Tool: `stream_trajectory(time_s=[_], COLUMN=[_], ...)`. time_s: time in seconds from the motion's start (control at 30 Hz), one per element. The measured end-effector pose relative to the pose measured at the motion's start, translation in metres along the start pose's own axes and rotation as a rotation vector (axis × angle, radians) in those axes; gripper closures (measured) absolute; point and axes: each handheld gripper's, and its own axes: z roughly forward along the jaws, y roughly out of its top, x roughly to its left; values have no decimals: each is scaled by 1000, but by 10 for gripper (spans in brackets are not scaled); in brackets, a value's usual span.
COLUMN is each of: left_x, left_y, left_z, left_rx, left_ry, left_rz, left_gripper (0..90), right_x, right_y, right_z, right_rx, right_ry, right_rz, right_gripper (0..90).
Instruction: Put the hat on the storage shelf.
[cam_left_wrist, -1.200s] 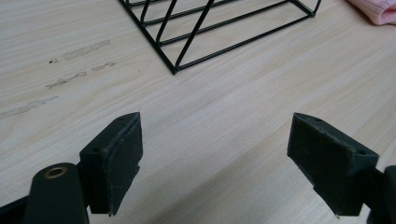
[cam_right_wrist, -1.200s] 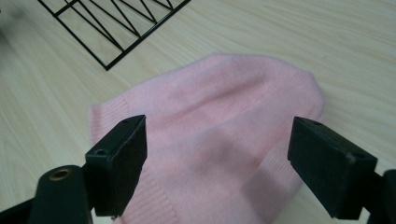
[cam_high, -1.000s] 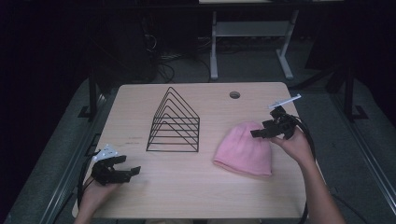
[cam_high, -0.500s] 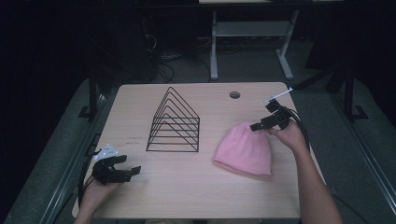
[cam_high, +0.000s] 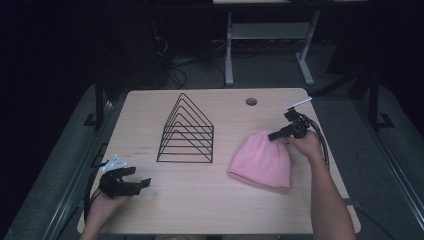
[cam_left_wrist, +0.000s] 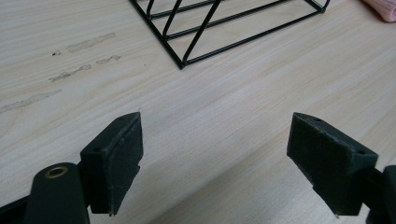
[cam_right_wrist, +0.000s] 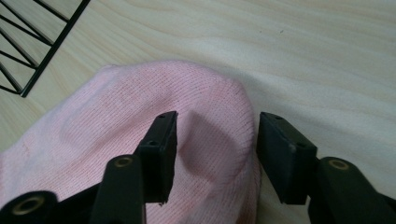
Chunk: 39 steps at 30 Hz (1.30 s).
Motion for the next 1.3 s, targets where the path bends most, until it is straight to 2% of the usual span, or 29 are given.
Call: stream_trajectory(time_s=[0.1,0.33,0.47,0.7,0.87,1.3], left_x=[1,1,1,0,0,-2], left_y=[0,0,0,0,0,1], left_z=[0,1,1,3,3,6], left_rx=[9,11,10,12,14,32], left_ry=[0,-2,-3,-7,-9,-15], left_rz=[13,10,11,2,3,14], left_gripper=[183,184,184,184,185,186], right_x=[-3,-5,-8,-12,-11,-1], right_y=[-1,-3,-6,-11,-11,-7], right_z=[4,10,13,12,8,-6], right_rx=[17,23,5,-18,-30,-59], right_ry=[12,48,85,114,114,117], right_rz=[7,23,46,73,60,18], right_gripper=[544,626,667,749,792,804])
